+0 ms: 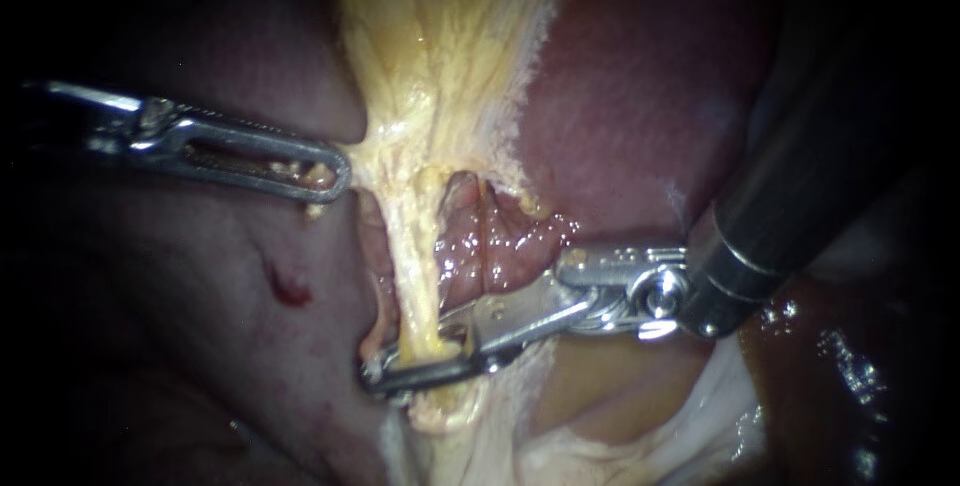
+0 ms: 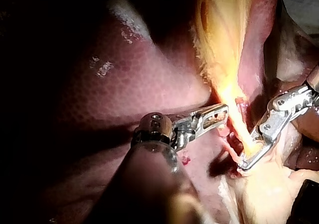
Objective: Going back second clip left tube
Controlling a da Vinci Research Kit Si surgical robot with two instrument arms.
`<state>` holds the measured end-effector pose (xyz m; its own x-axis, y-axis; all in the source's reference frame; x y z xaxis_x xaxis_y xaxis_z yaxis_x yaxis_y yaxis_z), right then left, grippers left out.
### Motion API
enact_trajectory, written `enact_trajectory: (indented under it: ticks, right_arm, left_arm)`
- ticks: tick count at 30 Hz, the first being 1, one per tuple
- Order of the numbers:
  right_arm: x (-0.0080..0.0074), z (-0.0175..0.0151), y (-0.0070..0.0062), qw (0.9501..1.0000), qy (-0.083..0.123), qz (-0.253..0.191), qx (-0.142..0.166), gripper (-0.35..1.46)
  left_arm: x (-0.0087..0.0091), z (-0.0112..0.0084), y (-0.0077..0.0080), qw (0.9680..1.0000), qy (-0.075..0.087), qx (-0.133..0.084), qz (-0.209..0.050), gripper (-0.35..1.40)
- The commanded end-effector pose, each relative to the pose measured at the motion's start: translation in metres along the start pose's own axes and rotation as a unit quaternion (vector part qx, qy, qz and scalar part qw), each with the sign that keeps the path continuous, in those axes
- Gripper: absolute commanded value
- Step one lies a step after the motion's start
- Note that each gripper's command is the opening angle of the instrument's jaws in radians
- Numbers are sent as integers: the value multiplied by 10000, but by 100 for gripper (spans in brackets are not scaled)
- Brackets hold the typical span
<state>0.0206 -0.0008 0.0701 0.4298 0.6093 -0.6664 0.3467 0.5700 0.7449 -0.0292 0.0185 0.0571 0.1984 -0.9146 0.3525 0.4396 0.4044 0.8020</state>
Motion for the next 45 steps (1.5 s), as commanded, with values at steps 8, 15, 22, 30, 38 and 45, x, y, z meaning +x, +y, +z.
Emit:
enact_trajectory:
  ticks: [8,15,22,30,38,45]
  right_arm:
    - [-2,1,0,9999,59,81,-1,16]
    - [-8,1,1,9988,359,128,-316,46]
    - [-10,5,2,9977,434,114,-501,50]
    - [-12,-1,10,9918,431,-562,-1063,50]
    - [-22,-15,22,9833,367,-959,-1502,50]
    - [-27,-31,8,9786,295,-1270,-1591,50]
  left_arm:
    - [0,0,0,10000,1,1,2,-35]
    - [0,-1,0,10000,1,1,2,-35]
    - [0,-1,0,10000,1,1,2,-35]
    - [0,-1,0,10000,1,1,2,-35]
    - [0,-1,0,10000,1,2,2,-35]
    - [1,-2,0,10000,3,4,3,-35]
